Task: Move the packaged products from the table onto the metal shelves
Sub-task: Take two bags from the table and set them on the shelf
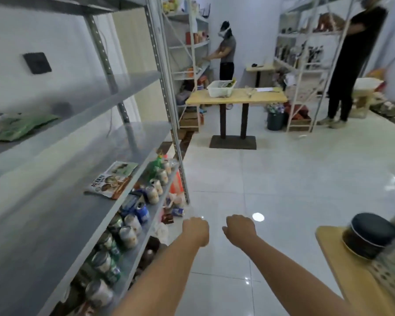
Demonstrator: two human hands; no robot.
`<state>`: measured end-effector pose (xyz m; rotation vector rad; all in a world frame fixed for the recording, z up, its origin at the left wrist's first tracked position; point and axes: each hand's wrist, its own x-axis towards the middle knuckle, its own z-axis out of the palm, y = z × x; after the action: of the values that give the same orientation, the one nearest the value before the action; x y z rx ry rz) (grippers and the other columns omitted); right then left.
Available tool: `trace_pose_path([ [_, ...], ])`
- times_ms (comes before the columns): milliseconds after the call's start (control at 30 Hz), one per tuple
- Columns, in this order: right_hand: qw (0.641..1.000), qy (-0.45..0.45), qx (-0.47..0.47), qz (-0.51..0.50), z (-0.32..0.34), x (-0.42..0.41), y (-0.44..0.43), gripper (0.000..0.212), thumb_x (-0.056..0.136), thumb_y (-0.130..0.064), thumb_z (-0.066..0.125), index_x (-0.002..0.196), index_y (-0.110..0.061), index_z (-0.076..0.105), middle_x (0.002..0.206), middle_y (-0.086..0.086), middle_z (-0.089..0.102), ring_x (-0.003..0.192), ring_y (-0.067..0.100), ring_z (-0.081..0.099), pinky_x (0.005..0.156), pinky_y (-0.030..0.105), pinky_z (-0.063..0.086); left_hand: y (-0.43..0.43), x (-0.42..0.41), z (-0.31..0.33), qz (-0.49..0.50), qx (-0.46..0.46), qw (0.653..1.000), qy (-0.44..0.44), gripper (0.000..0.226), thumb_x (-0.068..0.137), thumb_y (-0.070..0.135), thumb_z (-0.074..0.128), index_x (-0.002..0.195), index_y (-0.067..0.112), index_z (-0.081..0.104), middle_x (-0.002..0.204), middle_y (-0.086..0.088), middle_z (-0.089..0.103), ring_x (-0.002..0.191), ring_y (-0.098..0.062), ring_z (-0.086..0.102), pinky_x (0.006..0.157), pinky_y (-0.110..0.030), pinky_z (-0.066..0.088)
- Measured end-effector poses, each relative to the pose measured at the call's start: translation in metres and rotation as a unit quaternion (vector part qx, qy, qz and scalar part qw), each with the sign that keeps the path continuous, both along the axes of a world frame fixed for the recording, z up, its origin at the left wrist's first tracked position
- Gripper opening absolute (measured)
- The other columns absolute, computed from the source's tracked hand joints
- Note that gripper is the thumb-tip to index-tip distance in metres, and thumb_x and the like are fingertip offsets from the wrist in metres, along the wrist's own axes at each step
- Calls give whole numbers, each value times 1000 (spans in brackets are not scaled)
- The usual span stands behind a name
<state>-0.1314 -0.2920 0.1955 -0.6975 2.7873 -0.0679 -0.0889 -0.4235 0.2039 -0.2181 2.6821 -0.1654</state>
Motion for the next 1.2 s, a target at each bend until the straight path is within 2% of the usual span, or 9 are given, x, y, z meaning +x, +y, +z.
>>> trace_pose_path([
  [200, 985, -26, -12, -168, -65, 49, 59, 39, 102, -36, 33, 122, -11, 55, 122, 6, 58, 113, 23, 54, 94, 30, 39, 53, -13, -65, -149, -26, 987, -51, 47, 95, 20, 47, 140, 9, 36, 141, -12, 42, 131, -28, 36, 105, -40, 29],
  [367, 951, -17, -31, -308, -83, 88, 99, 42, 101, -42, 35, 121, -10, 55, 120, 6, 60, 111, 20, 56, 97, 29, 41, 106, -14, -88, -275, 0, 960, -52, 70, 95, 18, 48, 152, 7, 8, 157, -13, 17, 147, -29, 7, 117, -45, 9],
  [567, 887, 0, -6, -462, -81, 136, 149, 43, 102, -43, 34, 122, -10, 54, 119, 6, 59, 109, 19, 56, 97, 30, 43, 179, 2, -99, -425, 26, 902, -78, 73, 96, 19, 47, 153, 7, 3, 159, -13, 12, 148, -29, 3, 118, -45, 7],
  [700, 829, -3, 21, -559, -78, 179, 181, 42, 101, -41, 33, 121, -10, 54, 121, 7, 58, 111, 20, 53, 96, 31, 41, 228, 24, -102, -517, 28, 850, -94, 75, 96, 23, 48, 153, 8, 2, 159, -11, 11, 148, -28, 3, 118, -45, 10],
  [800, 778, -12, 22, -628, -76, 211, 204, 45, 102, -40, 32, 131, -9, 48, 131, 8, 54, 120, 21, 50, 100, 30, 36, 263, 43, -99, -567, 37, 817, -99, 76, 96, 26, 49, 153, 8, 2, 160, -12, 8, 148, -28, 2, 119, -45, 10],
  [867, 748, -2, 2, -664, -74, 231, 220, 48, 102, -39, 34, 138, -9, 43, 138, 9, 49, 126, 22, 45, 104, 30, 34, 287, 51, -89, -585, 54, 805, -86, 79, 96, 28, 50, 153, 7, -1, 160, -12, 4, 148, -28, 1, 119, -45, 9],
  [967, 721, 41, -17, -691, -64, 252, 251, 50, 101, -35, 36, 145, -11, 34, 148, 8, 40, 133, 22, 40, 106, 31, 33, 325, 40, -60, -578, 91, 810, -39, 80, 95, 23, 50, 152, 6, -3, 161, -12, 0, 148, -28, -1, 119, -45, 11],
  [1100, 724, 115, -47, -679, -24, 264, 297, 53, 102, -39, 34, 148, -14, 31, 154, 4, 32, 142, 19, 28, 115, 34, 23, 377, -4, -9, -525, 192, 827, 67, 73, 95, 18, 43, 153, 7, 1, 161, -11, 3, 148, -28, 0, 119, -46, 12],
  [1200, 722, 224, -35, -654, 18, 280, 332, 51, 100, -38, 40, 146, -17, 37, 151, 1, 37, 140, 17, 32, 113, 32, 26, 416, -30, 28, -495, 242, 825, 125, 65, 98, 22, 42, 152, 6, 10, 159, -12, 13, 146, -28, 11, 115, -45, 22],
])
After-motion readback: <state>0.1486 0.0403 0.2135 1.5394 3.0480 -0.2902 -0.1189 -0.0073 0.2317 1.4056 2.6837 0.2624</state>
